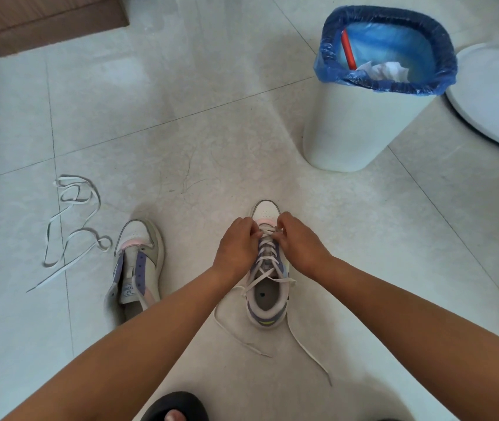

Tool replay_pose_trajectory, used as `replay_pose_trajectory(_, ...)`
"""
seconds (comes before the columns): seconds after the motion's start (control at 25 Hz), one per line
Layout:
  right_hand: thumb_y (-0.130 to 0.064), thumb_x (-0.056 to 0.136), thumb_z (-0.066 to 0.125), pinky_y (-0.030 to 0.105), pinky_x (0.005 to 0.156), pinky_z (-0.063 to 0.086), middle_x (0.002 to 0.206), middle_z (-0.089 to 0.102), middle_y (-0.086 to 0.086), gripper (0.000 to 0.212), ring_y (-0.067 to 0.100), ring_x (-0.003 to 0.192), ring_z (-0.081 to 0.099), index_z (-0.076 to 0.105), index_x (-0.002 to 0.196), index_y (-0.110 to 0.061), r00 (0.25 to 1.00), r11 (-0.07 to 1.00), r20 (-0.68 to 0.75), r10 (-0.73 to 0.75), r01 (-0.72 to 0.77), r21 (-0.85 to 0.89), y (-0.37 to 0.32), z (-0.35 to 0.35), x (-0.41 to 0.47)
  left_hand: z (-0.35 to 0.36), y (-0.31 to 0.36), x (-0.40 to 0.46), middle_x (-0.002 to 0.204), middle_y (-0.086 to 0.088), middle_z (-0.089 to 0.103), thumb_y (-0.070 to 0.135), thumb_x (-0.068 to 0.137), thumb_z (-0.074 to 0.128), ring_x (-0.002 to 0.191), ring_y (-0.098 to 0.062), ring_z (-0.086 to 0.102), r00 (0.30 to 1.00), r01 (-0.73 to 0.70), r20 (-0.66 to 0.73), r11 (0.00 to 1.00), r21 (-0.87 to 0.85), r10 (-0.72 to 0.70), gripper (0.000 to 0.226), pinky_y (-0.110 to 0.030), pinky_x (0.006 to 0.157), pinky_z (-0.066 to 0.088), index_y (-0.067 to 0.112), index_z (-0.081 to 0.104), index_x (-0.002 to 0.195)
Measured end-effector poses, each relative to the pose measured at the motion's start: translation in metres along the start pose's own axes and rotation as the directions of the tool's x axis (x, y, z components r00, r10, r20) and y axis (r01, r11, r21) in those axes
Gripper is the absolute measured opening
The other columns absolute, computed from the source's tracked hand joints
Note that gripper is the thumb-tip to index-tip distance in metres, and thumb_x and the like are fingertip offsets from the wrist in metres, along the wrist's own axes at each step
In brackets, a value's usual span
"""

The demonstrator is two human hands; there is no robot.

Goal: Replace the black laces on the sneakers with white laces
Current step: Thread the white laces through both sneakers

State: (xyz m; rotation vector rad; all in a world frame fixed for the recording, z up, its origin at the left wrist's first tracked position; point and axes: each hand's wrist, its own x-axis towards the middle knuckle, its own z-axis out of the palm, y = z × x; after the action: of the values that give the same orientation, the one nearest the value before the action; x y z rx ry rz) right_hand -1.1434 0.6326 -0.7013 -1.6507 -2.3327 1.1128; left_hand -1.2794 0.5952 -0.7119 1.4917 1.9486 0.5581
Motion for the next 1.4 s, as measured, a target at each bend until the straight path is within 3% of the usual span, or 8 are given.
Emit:
replay_pose_trajectory(0.12, -0.020, 0.093, 0.054, 0.026, 0.069, 0.042, 0.098, 0.054, 0.006, 0.010, 0.017, 0.081, 0.052, 0.055, 0.097, -0.012, 0.997, 0.993, 0.009, 0.077, -0.077, 0.094, -0.006, 0.005, -0.007, -0.004, 0.001, -0.004, 0.099, -0.006, 0.053, 0.018, 0.091, 0.055, 0.090, -0.019, 0.052, 0.986, -0.149, 0.098, 0.979, 0.141, 0.136, 0.015, -0.022, 0.072, 0.037, 0.009, 0.059, 0.103)
replay_pose_trajectory(0.48, -0.012, 0.089, 0.055, 0.028, 0.078, 0.044, 0.109, 0.063, 0.011, 0.017, 0.024, 0.095, 0.058, 0.064, 0.103, -0.007, 0.985, 0.978, 0.003, 0.174, -0.173, 0.115, -0.017, 0.003, -0.003, -0.003, 0.032, 0.014, 0.109, -0.018, 0.056, 0.005, 0.089, 0.048, 0.094, -0.031, 0.060, 0.960, 0.000, 0.253, 0.905, 0.426, -0.120, 0.019, -0.027, 0.067, 0.040, -0.001, 0.063, 0.101)
replay_pose_trajectory(0.68, -0.018, 0.089, 0.056, 0.034, 0.073, 0.048, 0.102, 0.065, 0.010, 0.015, 0.026, 0.090, 0.061, 0.063, 0.098, -0.008, 0.986, 0.984, 0.011, 0.168, -0.167, -0.062, -0.028, 0.003, 0.000, -0.016, 0.022, 0.010, 0.074, -0.012, 0.054, 0.002, 0.085, 0.052, 0.072, -0.025, 0.055, 0.968, 0.008, 0.240, 0.960, 0.279, -0.078, 0.017, -0.027, 0.061, 0.035, -0.004, 0.065, 0.078)
replay_pose_trajectory(0.8, -0.009, 0.090, 0.045, 0.031, 0.061, 0.035, 0.101, 0.063, 0.012, 0.018, 0.026, 0.082, 0.057, 0.057, 0.103, -0.009, 0.996, 0.954, 0.008, 0.089, -0.083, -0.287, -0.041, 0.007, 0.000, -0.017, 0.019, 0.004, 0.062, -0.013, 0.050, -0.002, 0.082, 0.047, 0.059, -0.022, 0.045, 0.979, 0.016, 0.196, 0.985, 0.174, -0.050, 0.026, -0.028, 0.057, 0.033, 0.003, 0.051, 0.057)
replay_pose_trajectory(1.0, -0.001, 0.090, 0.045, 0.029, 0.066, 0.036, 0.110, 0.060, 0.014, 0.025, 0.030, 0.097, 0.061, 0.053, 0.115, -0.003, 0.995, 0.926, 0.094, 0.039, -0.001, -0.377, -0.048, 0.012, 0.005, -0.012, 0.011, -0.004, 0.069, -0.005, 0.047, -0.001, 0.084, 0.046, 0.067, -0.020, 0.045, 0.995, -0.002, 0.101, 0.999, 0.034, -0.002, 0.021, -0.027, 0.058, 0.031, 0.008, 0.049, 0.065)
replay_pose_trajectory(1.16, -0.012, 0.094, 0.043, 0.028, 0.068, 0.033, 0.102, 0.050, 0.012, 0.008, 0.030, 0.090, 0.053, 0.049, 0.099, -0.009, 0.984, 0.977, 0.176, 0.028, 0.011, -0.215, -0.018, 0.001, 0.002, -0.003, -0.007, -0.015, 0.085, -0.010, 0.052, 0.002, 0.089, 0.052, 0.078, -0.018, 0.046, 0.996, -0.075, 0.031, 0.995, -0.068, 0.078, 0.007, -0.022, 0.068, 0.034, 0.001, 0.055, 0.083)
replay_pose_trajectory(1.28, -0.016, 0.095, 0.045, 0.025, 0.064, 0.031, 0.090, 0.041, 0.004, 0.027, 0.020, 0.078, 0.044, 0.034, 0.072, -0.024, 0.985, 0.999, 0.169, 0.033, -0.033, -0.002, -0.002, -0.003, -0.009, 0.004, -0.014, -0.026, 0.087, -0.007, 0.051, 0.004, 0.091, 0.053, 0.079, -0.016, 0.047, 0.995, -0.095, -0.020, 0.986, -0.138, 0.093, 0.006, -0.017, 0.069, 0.035, 0.001, 0.055, 0.085)
replay_pose_trajectory(1.4, -0.021, 0.096, 0.049, 0.028, 0.070, 0.037, 0.092, 0.043, 0.004, 0.025, 0.019, 0.078, 0.044, 0.038, 0.074, -0.022, 0.990, 0.999, 0.130, 0.048, -0.045, -0.024, -0.002, 0.003, -0.007, 0.008, -0.013, -0.021, 0.089, -0.004, 0.049, 0.011, 0.090, 0.057, 0.078, -0.014, 0.047, 0.998, -0.055, -0.036, 0.991, -0.118, 0.051, 0.009, -0.018, 0.070, 0.037, 0.002, 0.057, 0.088)
